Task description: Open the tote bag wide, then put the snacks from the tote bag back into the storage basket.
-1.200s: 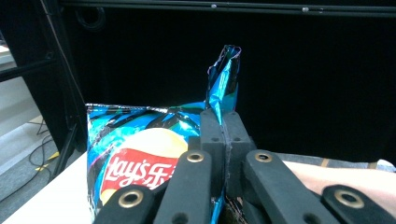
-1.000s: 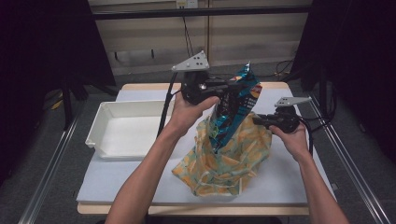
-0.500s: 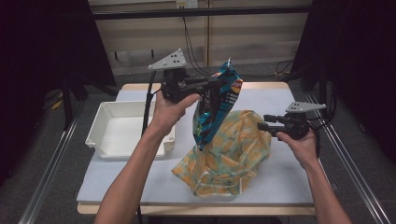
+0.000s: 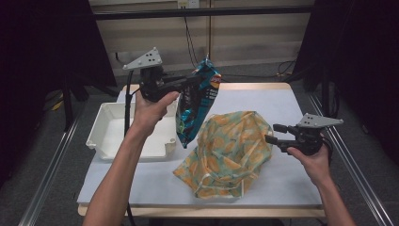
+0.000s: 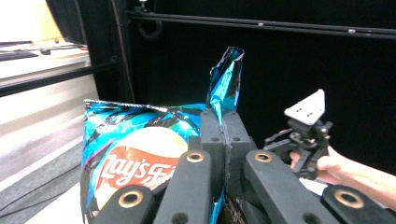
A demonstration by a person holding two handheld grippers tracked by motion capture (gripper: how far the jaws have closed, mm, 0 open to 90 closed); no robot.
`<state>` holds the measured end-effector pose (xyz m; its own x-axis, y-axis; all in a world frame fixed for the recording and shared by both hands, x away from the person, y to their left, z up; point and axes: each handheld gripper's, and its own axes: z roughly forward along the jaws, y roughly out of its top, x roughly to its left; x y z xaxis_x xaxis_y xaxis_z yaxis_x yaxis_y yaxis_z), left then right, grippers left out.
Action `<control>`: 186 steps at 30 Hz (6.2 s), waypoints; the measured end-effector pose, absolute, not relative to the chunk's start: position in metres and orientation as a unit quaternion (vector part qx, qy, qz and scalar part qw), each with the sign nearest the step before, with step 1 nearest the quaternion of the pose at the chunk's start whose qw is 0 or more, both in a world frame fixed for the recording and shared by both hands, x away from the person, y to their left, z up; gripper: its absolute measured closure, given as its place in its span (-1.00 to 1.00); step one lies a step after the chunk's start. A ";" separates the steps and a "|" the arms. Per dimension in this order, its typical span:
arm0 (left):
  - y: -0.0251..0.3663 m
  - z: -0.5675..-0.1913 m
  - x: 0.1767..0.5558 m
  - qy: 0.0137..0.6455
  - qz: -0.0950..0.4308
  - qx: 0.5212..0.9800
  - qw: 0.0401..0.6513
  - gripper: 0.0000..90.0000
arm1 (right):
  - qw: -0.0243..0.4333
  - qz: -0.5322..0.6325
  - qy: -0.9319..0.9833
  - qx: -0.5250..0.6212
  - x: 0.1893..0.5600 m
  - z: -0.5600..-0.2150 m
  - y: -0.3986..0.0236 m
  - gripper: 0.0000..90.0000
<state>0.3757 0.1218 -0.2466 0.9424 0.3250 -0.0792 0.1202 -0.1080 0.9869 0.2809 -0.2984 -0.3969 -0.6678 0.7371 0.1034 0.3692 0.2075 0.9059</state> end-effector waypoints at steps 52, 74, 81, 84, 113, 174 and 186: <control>0.233 -0.277 0.435 0.342 0.214 0.734 0.546 1.00 | 0.169 0.508 0.752 0.384 0.186 -0.436 -0.284 -0.33; 0.225 -0.306 0.469 0.399 0.222 0.724 0.517 1.00 | 0.165 0.505 0.757 0.380 0.185 -0.440 -0.284 -0.33; 0.221 -0.316 0.480 0.413 0.226 0.714 0.519 1.00 | 0.164 0.502 0.760 0.380 0.186 -0.442 -0.286 -0.33; 0.222 -0.322 0.485 0.421 0.225 0.706 0.523 1.00 | 0.162 0.501 0.760 0.381 0.186 -0.443 -0.286 -0.33; 0.186 -0.356 0.497 0.391 0.206 0.723 0.531 0.84 | 0.154 0.504 0.754 0.392 0.193 -0.450 -0.295 -0.38; 0.199 -0.353 0.446 0.314 0.148 0.770 0.535 0.48 | 0.150 0.498 0.760 0.389 0.190 -0.449 -0.288 -0.38; 0.226 -0.361 0.396 0.299 0.144 0.786 0.521 1.00 | 0.151 0.496 0.762 0.388 0.189 -0.449 -0.285 -0.39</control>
<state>0.3964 0.2259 -0.3613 0.7798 0.6202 -0.0853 0.3203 -0.2782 0.9056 0.1888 -0.2847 -0.4493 -0.6536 0.7408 0.1550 0.4412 0.2066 0.8733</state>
